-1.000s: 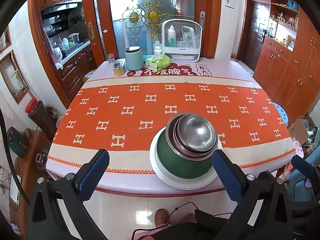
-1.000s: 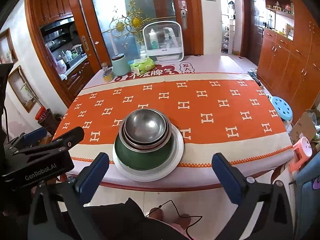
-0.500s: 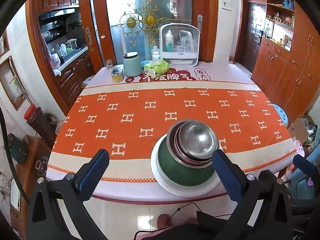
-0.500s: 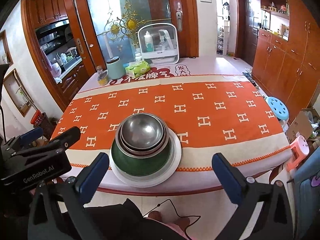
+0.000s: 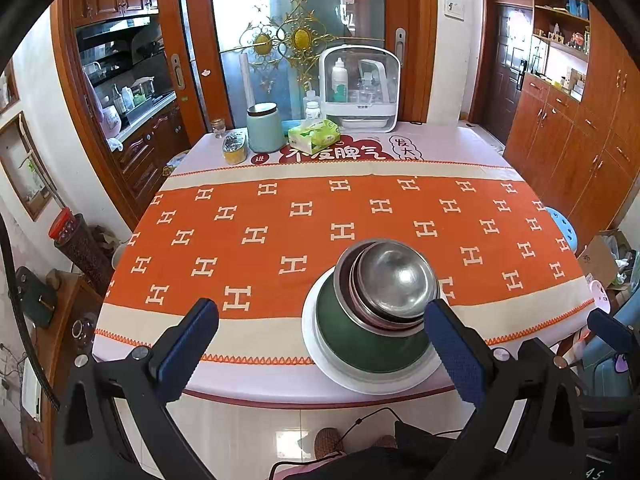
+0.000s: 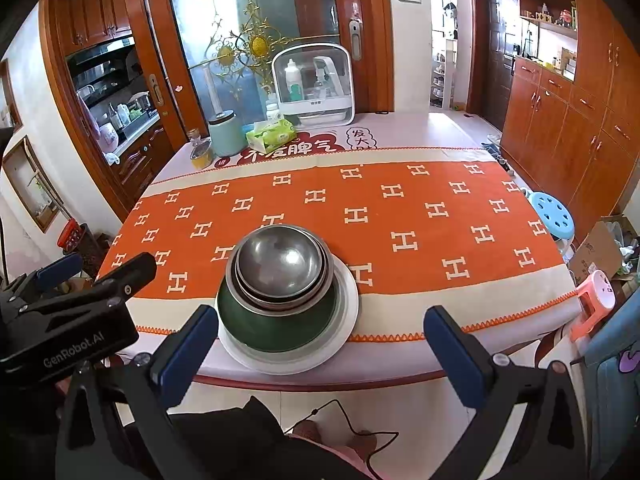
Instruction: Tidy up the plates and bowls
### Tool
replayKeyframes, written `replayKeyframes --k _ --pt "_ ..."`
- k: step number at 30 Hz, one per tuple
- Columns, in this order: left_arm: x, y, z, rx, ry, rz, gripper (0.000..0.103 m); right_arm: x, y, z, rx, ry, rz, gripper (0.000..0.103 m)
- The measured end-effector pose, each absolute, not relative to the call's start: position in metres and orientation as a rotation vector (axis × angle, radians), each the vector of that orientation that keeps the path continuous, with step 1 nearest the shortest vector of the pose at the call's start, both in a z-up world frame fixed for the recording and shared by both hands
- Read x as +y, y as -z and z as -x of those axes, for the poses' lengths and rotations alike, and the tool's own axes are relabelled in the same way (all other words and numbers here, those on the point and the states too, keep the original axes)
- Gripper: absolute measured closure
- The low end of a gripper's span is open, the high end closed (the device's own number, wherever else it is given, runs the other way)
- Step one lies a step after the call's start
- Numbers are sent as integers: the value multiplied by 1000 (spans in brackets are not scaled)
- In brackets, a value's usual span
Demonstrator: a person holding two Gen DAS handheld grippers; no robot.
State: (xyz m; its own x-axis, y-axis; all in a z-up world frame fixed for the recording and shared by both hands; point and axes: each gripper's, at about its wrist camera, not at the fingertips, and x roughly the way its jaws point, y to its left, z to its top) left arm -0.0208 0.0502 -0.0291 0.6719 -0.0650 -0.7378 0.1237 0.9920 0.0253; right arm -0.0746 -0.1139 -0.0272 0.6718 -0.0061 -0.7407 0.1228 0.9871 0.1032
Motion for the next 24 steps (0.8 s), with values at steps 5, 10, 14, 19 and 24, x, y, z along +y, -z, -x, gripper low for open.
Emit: replayKeyframes --k 5,10,14,19,24 --pt "51 30 19 830 105 -76 1 -115 29 74 835 68 -150 0" --pt "51 30 22 835 99 -76 1 -115 29 73 838 65 -150 0" --pt "52 30 21 839 98 -77 1 -116 31 73 843 61 -151 0" --pt "51 32 23 844 91 -77 1 -116 31 73 845 59 -152 0" --pt "51 32 24 844 90 -78 1 -115 32 71 846 57 -153 0"
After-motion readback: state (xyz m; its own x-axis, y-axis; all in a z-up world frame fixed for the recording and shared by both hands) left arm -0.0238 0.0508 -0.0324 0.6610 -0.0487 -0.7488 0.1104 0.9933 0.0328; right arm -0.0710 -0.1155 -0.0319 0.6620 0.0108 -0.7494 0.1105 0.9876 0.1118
